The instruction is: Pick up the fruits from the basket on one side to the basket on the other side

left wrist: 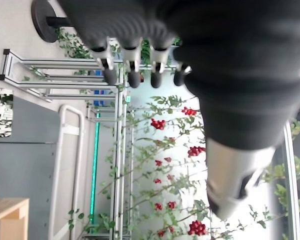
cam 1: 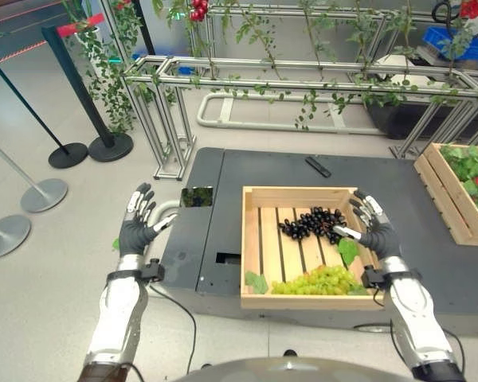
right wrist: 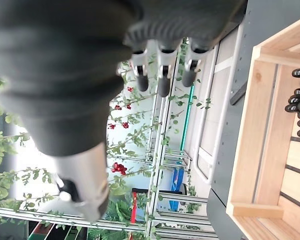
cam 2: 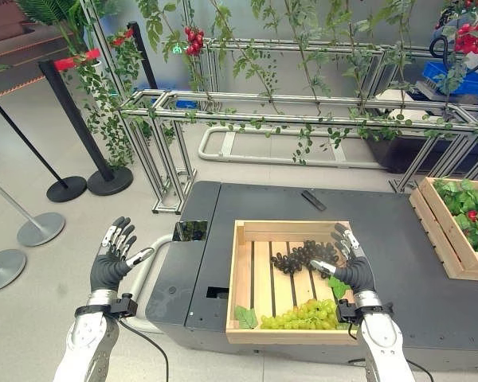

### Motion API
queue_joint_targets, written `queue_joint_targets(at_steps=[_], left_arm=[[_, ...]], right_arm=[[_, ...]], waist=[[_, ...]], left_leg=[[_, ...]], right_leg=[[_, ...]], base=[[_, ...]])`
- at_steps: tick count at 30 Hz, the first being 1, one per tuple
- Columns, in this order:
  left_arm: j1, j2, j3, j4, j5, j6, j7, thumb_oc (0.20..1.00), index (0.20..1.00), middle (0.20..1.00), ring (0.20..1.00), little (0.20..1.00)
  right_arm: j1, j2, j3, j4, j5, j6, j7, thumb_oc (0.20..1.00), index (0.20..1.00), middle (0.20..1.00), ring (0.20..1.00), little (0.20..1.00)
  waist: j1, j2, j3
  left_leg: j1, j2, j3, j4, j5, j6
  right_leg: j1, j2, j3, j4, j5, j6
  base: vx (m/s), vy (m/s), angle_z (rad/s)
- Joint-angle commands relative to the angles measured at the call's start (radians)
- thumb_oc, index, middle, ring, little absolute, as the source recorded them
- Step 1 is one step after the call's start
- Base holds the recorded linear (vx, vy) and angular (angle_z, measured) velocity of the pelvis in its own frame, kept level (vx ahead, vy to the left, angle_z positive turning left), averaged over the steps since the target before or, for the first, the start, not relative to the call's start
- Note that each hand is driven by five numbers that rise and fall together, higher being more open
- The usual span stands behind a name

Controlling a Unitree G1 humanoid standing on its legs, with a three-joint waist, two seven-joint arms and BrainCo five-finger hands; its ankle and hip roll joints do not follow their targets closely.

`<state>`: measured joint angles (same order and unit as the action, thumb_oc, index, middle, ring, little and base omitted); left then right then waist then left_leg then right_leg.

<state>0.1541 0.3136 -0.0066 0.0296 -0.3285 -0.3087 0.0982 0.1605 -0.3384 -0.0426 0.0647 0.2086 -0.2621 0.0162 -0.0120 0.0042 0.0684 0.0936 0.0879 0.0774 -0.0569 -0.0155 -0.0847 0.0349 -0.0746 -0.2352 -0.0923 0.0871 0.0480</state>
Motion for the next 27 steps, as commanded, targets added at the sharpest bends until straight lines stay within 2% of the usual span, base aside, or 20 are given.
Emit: queue_joint_targets(at_steps=[1, 9, 13, 16, 19, 20, 23, 27], left_arm=[[-0.036, 0.035, 0.012, 0.016, 0.011, -0.026, -0.004, 1.0, 1.0, 1.0, 1.0, 1.0], [-0.039, 0.032, 0.023, 0.01, 0.004, -0.03, -0.004, 1.0, 1.0, 1.0, 1.0, 1.0], [-0.047, 0.048, 0.045, 0.007, 0.022, -0.038, -0.009, 1.0, 1.0, 1.0, 1.0, 1.0], [-0.051, 0.072, 0.055, -0.005, 0.023, -0.046, -0.01, 1.0, 1.0, 1.0, 1.0, 1.0], [-0.073, 0.107, 0.063, -0.043, 0.019, -0.049, -0.015, 1.0, 1.0, 1.0, 1.0, 1.0], [-0.075, 0.106, 0.064, -0.043, 0.019, -0.049, -0.015, 1.0, 1.0, 1.0, 1.0, 1.0], [-0.128, 0.134, 0.056, -0.077, 0.022, -0.05, -0.002, 1.0, 1.0, 1.0, 1.0, 1.0], [-0.174, 0.146, 0.053, -0.099, 0.023, -0.055, 0.016, 1.0, 1.0, 1.0, 1.0, 1.0]], right_arm=[[-0.052, -0.021, -0.021, -0.016, 0.019, -0.036, -0.007, 1.0, 1.0, 1.0, 1.0, 1.0], [-0.051, -0.037, -0.032, -0.019, -0.018, -0.034, -0.011, 1.0, 1.0, 1.0, 1.0, 1.0], [-0.072, -0.148, -0.082, -0.015, -0.196, -0.026, -0.052, 1.0, 1.0, 1.0, 1.0, 1.0], [-0.107, -0.239, -0.093, 0.017, -0.249, -0.017, -0.071, 1.0, 1.0, 1.0, 1.0, 1.0], [-0.164, -0.396, -0.09, 0.009, -0.414, 0.002, -0.075, 1.0, 1.0, 1.0, 1.0, 1.0], [-0.169, -0.397, -0.088, 0.012, -0.415, 0.001, -0.076, 1.0, 1.0, 1.0, 1.0, 1.0], [-0.264, -0.505, -0.044, 0.021, -0.497, 0.021, -0.073, 1.0, 1.0, 1.0, 1.0, 1.0], [-0.348, -0.571, 0.007, 0.035, -0.583, 0.025, -0.087, 1.0, 1.0, 1.0, 1.0, 1.0]], waist=[[-0.027, -0.04, -0.006], [-0.026, -0.043, -0.002], [-0.017, -0.052, 0.006], [-0.008, -0.062, 0.024], [0.009, -0.072, 0.064], [0.007, -0.071, 0.064], [0.028, -0.08, 0.124], [0.038, -0.081, 0.154]], left_leg=[[-0.033, -0.035, 0.008, 0.035, -0.026, 0.022], [-0.033, -0.036, 0.006, 0.034, -0.026, 0.023], [-0.044, -0.036, 0.001, 0.036, -0.027, 0.022], [-0.062, -0.036, -0.005, 0.041, -0.024, 0.021], [-0.105, -0.027, -0.026, 0.057, -0.017, 0.018], [-0.11, -0.027, -0.027, 0.059, -0.016, 0.018], [-0.187, -0.016, -0.069, 0.071, 0.01, 0.01], [-0.248, -0.015, -0.11, 0.076, 0.036, 0.003]], right_leg=[[0.09, -0.009, -0.009, 0.03, -0.186, 0.047], [0.087, -0.008, -0.01, 0.031, -0.186, 0.048], [0.081, -0.008, -0.014, 0.034, -0.188, 0.049], [0.064, -0.009, -0.018, 0.049, -0.19, 0.049], [0.005, -0.006, -0.032, 0.119, -0.213, 0.043], [0.0, -0.006, -0.033, 0.126, -0.216, 0.042], [-0.098, -0.009, -0.068, 0.206, -0.235, 0.031], [-0.16, -0.013, -0.101, 0.251, -0.248, 0.025]], base=[[0.0, 0.0, 0.0], [0.0, 0.0, 0.0], [0.0, 0.0, 0.0], [-0.03, -0.013, 0.08], [-0.06, -0.027, 0.15], [-0.12, -0.034, 0.2], [-0.17, -0.046, 0.24], [-0.09, -0.046, 0.39]])
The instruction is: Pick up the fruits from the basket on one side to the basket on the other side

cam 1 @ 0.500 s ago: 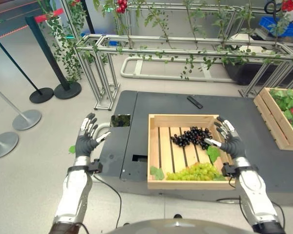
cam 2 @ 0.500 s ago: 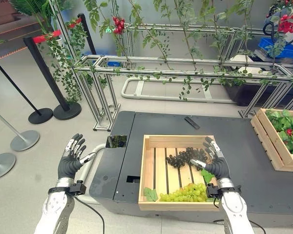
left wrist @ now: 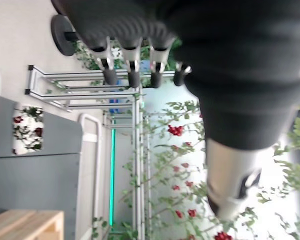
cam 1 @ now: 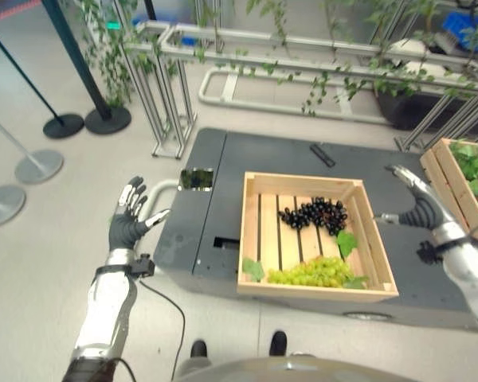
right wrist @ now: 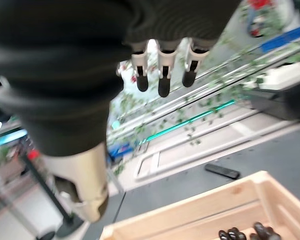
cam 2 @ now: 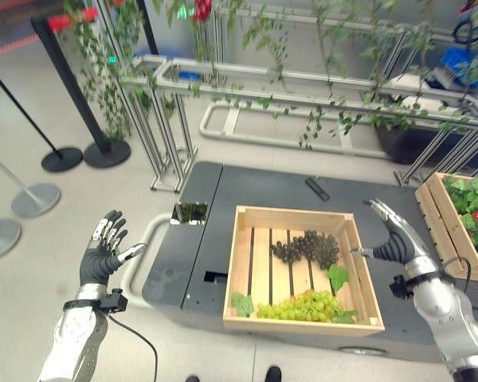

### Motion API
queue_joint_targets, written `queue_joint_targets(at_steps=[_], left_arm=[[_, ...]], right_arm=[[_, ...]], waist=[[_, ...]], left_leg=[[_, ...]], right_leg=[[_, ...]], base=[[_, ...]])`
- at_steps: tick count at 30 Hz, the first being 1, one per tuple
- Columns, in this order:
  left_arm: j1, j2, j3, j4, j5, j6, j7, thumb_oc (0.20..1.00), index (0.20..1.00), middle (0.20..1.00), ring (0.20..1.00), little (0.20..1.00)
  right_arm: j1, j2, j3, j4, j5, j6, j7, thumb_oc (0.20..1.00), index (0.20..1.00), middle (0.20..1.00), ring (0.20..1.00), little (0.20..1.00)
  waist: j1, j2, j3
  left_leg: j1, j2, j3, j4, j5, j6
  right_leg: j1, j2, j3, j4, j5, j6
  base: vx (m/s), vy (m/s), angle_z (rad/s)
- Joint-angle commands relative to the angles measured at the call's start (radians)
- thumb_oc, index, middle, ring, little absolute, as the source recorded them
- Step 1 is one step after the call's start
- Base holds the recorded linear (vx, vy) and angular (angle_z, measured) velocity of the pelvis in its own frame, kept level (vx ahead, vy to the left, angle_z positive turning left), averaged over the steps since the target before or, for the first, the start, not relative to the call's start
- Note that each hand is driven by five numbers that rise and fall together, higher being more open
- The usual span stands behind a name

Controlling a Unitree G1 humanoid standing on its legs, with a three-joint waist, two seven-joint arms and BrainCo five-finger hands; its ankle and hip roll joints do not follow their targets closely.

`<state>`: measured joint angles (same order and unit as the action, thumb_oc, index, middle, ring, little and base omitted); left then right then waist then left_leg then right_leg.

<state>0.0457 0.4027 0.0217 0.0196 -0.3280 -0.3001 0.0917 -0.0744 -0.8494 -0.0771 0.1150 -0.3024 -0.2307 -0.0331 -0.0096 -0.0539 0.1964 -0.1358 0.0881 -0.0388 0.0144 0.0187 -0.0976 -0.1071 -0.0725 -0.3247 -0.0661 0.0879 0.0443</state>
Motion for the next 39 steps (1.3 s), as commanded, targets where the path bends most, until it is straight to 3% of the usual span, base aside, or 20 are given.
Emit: queue_joint_targets(at_steps=[1, 10, 22, 39], left_arm=[[-0.082, 0.062, 0.023, -0.096, 0.03, -0.065, 0.03, 1.0, 1.0, 1.0, 1.0, 1.0], [-0.153, 0.04, -0.001, -0.085, 0.041, -0.07, 0.056, 1.0, 1.0, 1.0, 1.0, 1.0], [-0.203, 0.042, -0.018, -0.077, 0.038, -0.083, 0.094, 1.0, 1.0, 1.0, 1.0, 1.0], [-0.202, 0.03, -0.006, -0.094, 0.047, -0.088, 0.093, 1.0, 1.0, 1.0, 1.0, 1.0]], right_arm=[[-0.138, -0.072, 0.055, -0.005, -0.096, -0.002, -0.049, 1.0, 1.0, 1.0, 1.0, 1.0], [-0.175, -0.041, 0.091, 0.001, -0.117, 0.007, -0.044, 1.0, 1.0, 1.0, 1.0, 1.0], [-0.242, 0.021, 0.166, 0.06, -0.095, 0.015, -0.073, 1.0, 1.0, 1.0, 1.0, 1.0], [-0.108, 0.018, 0.073, 0.043, -0.12, 0.003, -0.077, 1.0, 1.0, 1.0, 1.0, 1.0]], waist=[[0.04, -0.022, 0.039], [0.072, -0.011, 0.104], [0.095, 0.006, 0.16], [0.067, 0.006, 0.165]], left_leg=[[-0.032, -0.014, -0.007, 0.004, 0.011, 0.013], [-0.096, -0.027, -0.092, 0.001, 0.046, 0.002], [-0.142, -0.032, -0.128, -0.008, 0.077, -0.005], [-0.144, -0.043, -0.127, -0.003, 0.071, 0.0]], right_leg=[[-0.033, -0.018, -0.023, 0.24, -0.256, 0.028], [-0.085, -0.04, -0.098, 0.321, -0.303, 0.011], [-0.143, -0.061, -0.125, 0.384, -0.323, 0.001], [-0.151, -0.072, -0.118, 0.394, -0.329, 0.001]], base=[[-0.06, -0.045, 0.29], [-0.02, -0.039, 0.32], [-0.02, -0.008, 0.15], [0.0, 0.0, 0.01]])
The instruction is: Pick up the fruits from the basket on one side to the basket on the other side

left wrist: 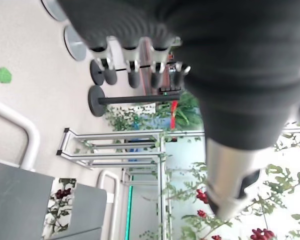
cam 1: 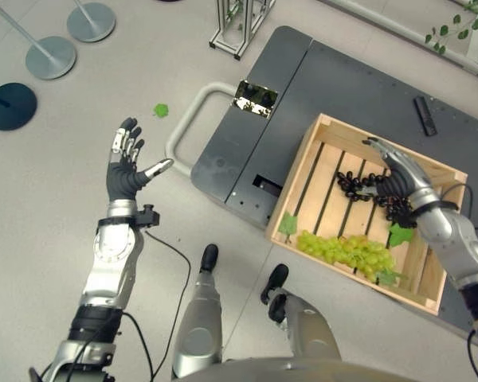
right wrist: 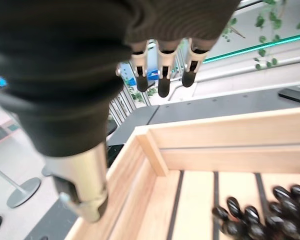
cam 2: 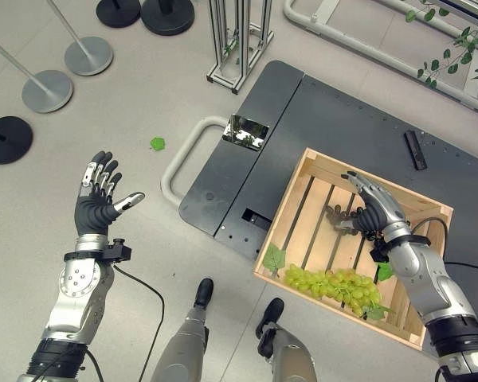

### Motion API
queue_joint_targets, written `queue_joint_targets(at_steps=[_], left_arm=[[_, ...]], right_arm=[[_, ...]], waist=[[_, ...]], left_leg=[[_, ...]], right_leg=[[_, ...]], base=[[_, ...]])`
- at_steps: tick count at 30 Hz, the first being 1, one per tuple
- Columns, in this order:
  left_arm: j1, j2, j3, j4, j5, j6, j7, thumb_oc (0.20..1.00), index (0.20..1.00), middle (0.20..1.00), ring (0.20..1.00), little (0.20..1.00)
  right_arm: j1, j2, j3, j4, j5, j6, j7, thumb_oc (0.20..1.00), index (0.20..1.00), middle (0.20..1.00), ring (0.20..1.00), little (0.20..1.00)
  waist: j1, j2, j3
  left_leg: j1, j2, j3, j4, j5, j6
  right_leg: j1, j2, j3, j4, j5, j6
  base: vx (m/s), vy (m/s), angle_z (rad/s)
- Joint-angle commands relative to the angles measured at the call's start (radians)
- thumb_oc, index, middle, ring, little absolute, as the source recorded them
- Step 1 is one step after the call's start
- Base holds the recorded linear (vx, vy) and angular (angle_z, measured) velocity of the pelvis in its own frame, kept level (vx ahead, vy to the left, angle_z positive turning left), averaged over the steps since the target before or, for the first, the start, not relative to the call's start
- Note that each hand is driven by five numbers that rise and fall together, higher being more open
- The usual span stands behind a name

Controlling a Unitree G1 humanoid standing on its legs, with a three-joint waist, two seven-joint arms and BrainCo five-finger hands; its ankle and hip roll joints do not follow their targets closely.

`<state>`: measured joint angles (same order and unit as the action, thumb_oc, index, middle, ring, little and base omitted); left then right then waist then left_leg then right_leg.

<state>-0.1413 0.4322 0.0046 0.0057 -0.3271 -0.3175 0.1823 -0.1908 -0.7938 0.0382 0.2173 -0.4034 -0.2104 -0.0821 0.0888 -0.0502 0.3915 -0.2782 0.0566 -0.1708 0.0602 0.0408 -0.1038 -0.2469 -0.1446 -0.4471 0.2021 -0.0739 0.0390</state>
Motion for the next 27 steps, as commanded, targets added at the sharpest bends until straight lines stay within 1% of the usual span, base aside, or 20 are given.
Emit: queue_joint_targets(at_steps=[1, 5, 12, 16, 18, 23, 24, 25, 26, 27], left_arm=[[-0.013, 0.001, 0.012, -0.082, 0.046, -0.071, 0.0, 1.0, 1.0, 1.0, 1.0, 1.0], [-0.005, 0.002, 0.016, -0.081, 0.047, -0.071, -0.003, 1.0, 1.0, 1.0, 1.0, 1.0], [-0.016, 0.009, 0.01, -0.081, 0.035, -0.071, 0.0, 1.0, 1.0, 1.0, 1.0, 1.0], [-0.039, 0.017, -0.011, -0.082, 0.023, -0.068, 0.008, 1.0, 1.0, 1.0, 1.0, 1.0], [-0.042, 0.017, -0.014, -0.083, 0.022, -0.067, 0.009, 1.0, 1.0, 1.0, 1.0, 1.0], [-0.06, 0.016, -0.041, -0.102, 0.011, -0.07, 0.008, 1.0, 1.0, 1.0, 1.0, 1.0], [-0.06, 0.016, -0.04, -0.102, 0.011, -0.071, 0.008, 1.0, 1.0, 1.0, 1.0, 1.0], [-0.061, 0.017, -0.04, -0.115, 0.012, -0.072, 0.012, 1.0, 1.0, 1.0, 1.0, 1.0], [-0.065, 0.017, -0.045, -0.117, 0.011, -0.073, 0.013, 1.0, 1.0, 1.0, 1.0, 1.0], [-0.069, 0.017, -0.046, -0.12, 0.01, -0.074, 0.015, 1.0, 1.0, 1.0, 1.0, 1.0]], right_arm=[[0.017, -0.038, -0.046, -0.056, -0.02, -0.018, -0.029, 1.0, 1.0, 1.0, 1.0, 1.0], [0.054, -0.036, -0.055, -0.034, -0.024, -0.015, -0.022, 1.0, 1.0, 1.0, 1.0, 1.0], [0.016, -0.047, 0.007, 0.094, -0.015, 0.006, -0.021, 1.0, 1.0, 1.0, 1.0, 1.0], [-0.062, -0.061, 0.066, 0.19, -0.012, 0.029, -0.042, 1.0, 1.0, 1.0, 1.0, 1.0], [-0.074, -0.063, 0.073, 0.207, -0.013, 0.034, -0.046, 1.0, 1.0, 1.0, 1.0, 1.0], [-0.147, -0.054, 0.1, 0.307, 0.001, 0.059, -0.088, 1.0, 1.0, 1.0, 1.0, 1.0], [-0.148, -0.054, 0.101, 0.308, 0.001, 0.058, -0.088, 1.0, 1.0, 1.0, 1.0, 1.0], [-0.171, -0.057, 0.109, 0.31, -0.004, 0.064, -0.098, 1.0, 1.0, 1.0, 1.0, 1.0], [-0.184, -0.058, 0.112, 0.319, -0.004, 0.067, -0.102, 1.0, 1.0, 1.0, 1.0, 1.0], [-0.205, -0.052, 0.121, 0.337, 0.0, 0.07, -0.112, 1.0, 1.0, 1.0, 1.0, 1.0]], waist=[[-0.034, 0.001, -0.029], [-0.039, -0.002, -0.028], [-0.038, 0.0, -0.009], [-0.031, 0.014, 0.016], [-0.03, 0.019, 0.022], [-0.019, 0.044, 0.047], [-0.019, 0.044, 0.047], [-0.016, 0.053, 0.057], [-0.017, 0.053, 0.055], [-0.012, 0.061, 0.065]], left_leg=[[-0.002, -0.012, 0.006, -0.049, 0.048, 0.006], [-0.005, -0.009, 0.009, -0.048, 0.048, 0.006], [-0.012, -0.009, 0.016, -0.047, 0.05, 0.008], [-0.028, -0.011, 0.018, -0.047, 0.06, 0.009], [-0.031, -0.011, 0.018, -0.048, 0.062, 0.009], [-0.054, -0.019, 0.012, -0.049, 0.072, 0.01], [-0.054, -0.019, 0.012, -0.048, 0.072, 0.01], [-0.057, -0.021, 0.009, -0.053, 0.076, 0.008], [-0.051, -0.021, 0.005, -0.059, 0.06, 0.004], [-0.068, -0.023, 0.005, -0.053, 0.08, 0.008]], right_leg=[[-0.011, 0.001, 0.006, 0.123, -0.166, 0.006], [-0.014, 0.004, 0.011, 0.117, -0.16, 0.008], [-0.029, 0.003, 0.025, 0.114, -0.151, 0.01], [-0.052, -0.002, 0.027, 0.127, -0.147, 0.012], [-0.056, -0.005, 0.026, 0.131, -0.148, 0.012], [-0.084, -0.017, 0.02, 0.155, -0.151, 0.01], [-0.085, -0.017, 0.02, 0.155, -0.151, 0.01], [-0.097, -0.021, 0.019, 0.168, -0.157, 0.01], [-0.096, -0.02, 0.032, 0.173, -0.181, 0.015], [-0.11, -0.026, 0.017, 0.179, -0.158, 0.01]], base=[[0.0, 0.0, 0.0], [0.0, 0.0, 0.0], [-0.02, 0.001, -0.05], [-0.02, 0.0, -0.06], [0.0, 0.0, 0.0], [-0.01, -0.002, 0.02], [-0.01, -0.009, 0.05], [0.07, -0.053, 0.03], [-0.02, -0.009, 0.05], [0.08, -0.046, 0.13]])
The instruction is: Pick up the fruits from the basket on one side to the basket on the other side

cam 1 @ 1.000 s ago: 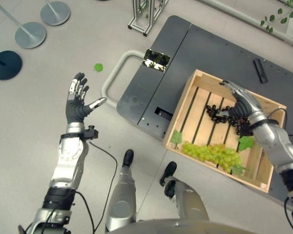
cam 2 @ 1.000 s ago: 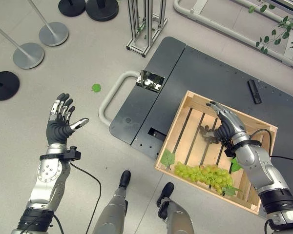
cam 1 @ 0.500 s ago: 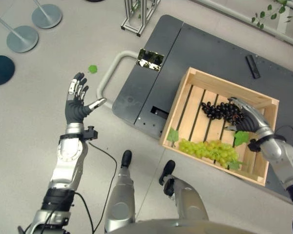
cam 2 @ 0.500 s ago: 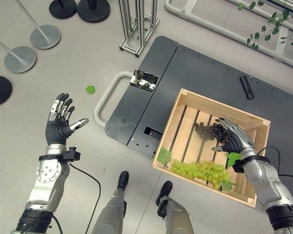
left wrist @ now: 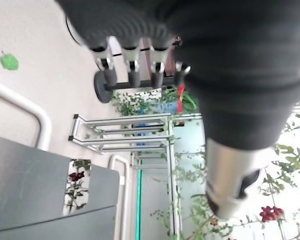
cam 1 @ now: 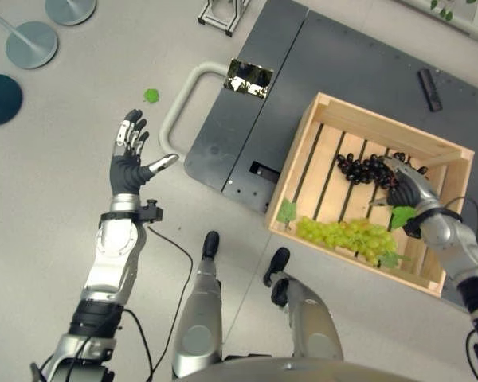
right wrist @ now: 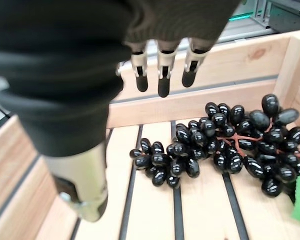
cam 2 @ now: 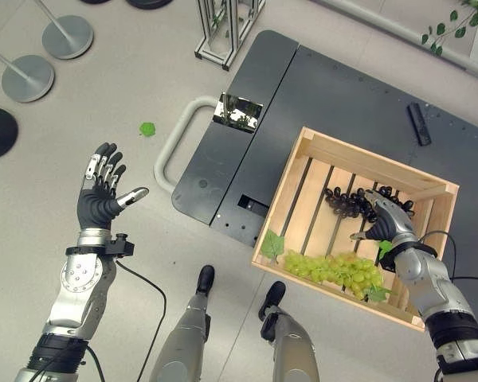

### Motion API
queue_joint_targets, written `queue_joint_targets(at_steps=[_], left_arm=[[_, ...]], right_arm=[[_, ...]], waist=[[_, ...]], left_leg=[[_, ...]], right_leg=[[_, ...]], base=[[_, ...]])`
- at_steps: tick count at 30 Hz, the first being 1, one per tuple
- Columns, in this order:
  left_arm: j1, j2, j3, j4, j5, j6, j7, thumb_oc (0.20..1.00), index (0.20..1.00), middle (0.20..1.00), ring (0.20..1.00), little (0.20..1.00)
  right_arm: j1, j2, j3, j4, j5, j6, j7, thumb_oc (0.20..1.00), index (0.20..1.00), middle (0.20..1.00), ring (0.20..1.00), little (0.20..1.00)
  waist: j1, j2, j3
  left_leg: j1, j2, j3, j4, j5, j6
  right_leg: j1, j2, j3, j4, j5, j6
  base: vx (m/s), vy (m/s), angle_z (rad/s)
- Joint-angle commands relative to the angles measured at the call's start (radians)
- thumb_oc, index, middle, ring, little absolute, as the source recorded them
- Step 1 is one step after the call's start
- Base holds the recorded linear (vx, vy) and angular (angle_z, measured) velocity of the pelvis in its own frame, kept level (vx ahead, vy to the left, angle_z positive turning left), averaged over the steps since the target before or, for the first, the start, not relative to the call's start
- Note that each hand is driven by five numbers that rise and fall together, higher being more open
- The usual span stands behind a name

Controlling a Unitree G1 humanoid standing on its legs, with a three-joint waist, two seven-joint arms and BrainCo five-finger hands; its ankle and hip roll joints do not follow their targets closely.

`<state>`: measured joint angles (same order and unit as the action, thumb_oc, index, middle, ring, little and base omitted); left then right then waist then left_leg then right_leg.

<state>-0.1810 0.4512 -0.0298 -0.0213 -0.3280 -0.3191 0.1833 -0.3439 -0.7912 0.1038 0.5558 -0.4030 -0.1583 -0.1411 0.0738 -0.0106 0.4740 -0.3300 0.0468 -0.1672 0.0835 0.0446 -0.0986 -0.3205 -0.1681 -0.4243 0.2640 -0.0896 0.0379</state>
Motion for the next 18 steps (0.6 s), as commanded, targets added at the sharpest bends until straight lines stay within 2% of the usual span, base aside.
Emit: queue_joint_targets(at_steps=[1, 9, 18], left_arm=[[-0.03, -0.003, -0.014, -0.092, 0.01, -0.071, 0.018, 1.0, 1.0, 1.0, 1.0, 1.0], [-0.052, -0.003, -0.034, -0.094, 0.002, -0.07, 0.038, 1.0, 1.0, 1.0, 1.0, 1.0], [-0.052, -0.007, -0.027, -0.108, 0.009, -0.067, 0.036, 1.0, 1.0, 1.0, 1.0, 1.0]], right_arm=[[-0.063, -0.054, 0.059, 0.006, -0.001, 0.021, -0.057, 1.0, 1.0, 1.0, 1.0, 1.0], [-0.247, -0.043, 0.145, 0.147, 0.036, 0.058, -0.088, 1.0, 1.0, 1.0, 1.0, 1.0], [-0.243, -0.081, 0.161, 0.175, -0.038, 0.084, -0.091, 1.0, 1.0, 1.0, 1.0, 1.0]], waist=[[0.002, 0.021, -0.02], [0.017, 0.037, 0.018], [0.01, 0.035, 0.04]], left_leg=[[-0.009, -0.013, -0.001, -0.082, 0.06, -0.001], [-0.044, -0.021, 0.001, -0.073, 0.066, 0.002], [-0.056, -0.029, -0.006, -0.065, 0.063, 0.005]], right_leg=[[-0.035, 0.0, 0.008, 0.12, -0.166, 0.016], [-0.083, -0.012, 0.014, 0.149, -0.165, 0.017], [-0.097, -0.021, 0.015, 0.164, -0.167, 0.02]], base=[[-0.01, 0.001, 0.14], [0.0, -0.009, 0.03], [0.0, 0.0, 0.0]])
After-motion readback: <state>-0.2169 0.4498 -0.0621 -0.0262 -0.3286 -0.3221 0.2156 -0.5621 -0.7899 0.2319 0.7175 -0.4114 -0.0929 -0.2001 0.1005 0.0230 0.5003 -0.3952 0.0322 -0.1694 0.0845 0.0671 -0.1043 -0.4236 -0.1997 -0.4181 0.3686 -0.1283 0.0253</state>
